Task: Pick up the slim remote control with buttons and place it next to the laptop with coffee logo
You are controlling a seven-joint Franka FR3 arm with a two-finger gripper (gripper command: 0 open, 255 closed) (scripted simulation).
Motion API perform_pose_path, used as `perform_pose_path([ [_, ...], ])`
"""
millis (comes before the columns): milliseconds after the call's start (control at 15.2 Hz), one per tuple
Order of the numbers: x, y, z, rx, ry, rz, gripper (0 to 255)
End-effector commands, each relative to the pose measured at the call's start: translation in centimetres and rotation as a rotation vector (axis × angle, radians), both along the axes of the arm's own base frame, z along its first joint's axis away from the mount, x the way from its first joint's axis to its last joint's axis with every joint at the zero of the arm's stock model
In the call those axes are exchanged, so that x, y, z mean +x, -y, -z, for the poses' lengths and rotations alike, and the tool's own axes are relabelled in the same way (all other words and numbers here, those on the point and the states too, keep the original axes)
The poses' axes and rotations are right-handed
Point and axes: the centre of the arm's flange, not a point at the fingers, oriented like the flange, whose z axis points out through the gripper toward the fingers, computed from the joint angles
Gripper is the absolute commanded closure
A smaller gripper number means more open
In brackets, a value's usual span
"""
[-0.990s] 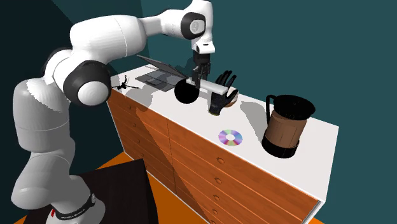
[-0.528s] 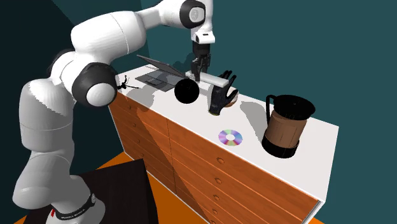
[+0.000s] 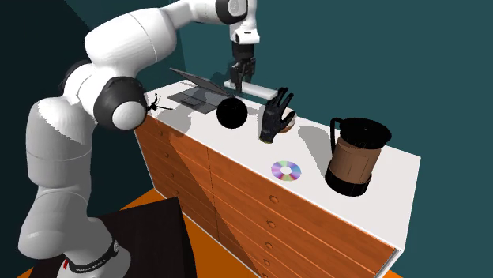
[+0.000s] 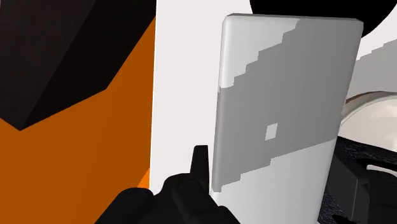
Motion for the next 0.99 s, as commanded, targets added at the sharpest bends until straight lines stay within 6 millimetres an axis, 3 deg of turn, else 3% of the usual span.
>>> perform_pose_path([
  [0, -1.8, -1.7, 0.0, 0.000, 0.001, 0.001, 255],
  [924, -14.8, -14.8, 0.0, 0.000, 0.001, 0.001, 255],
])
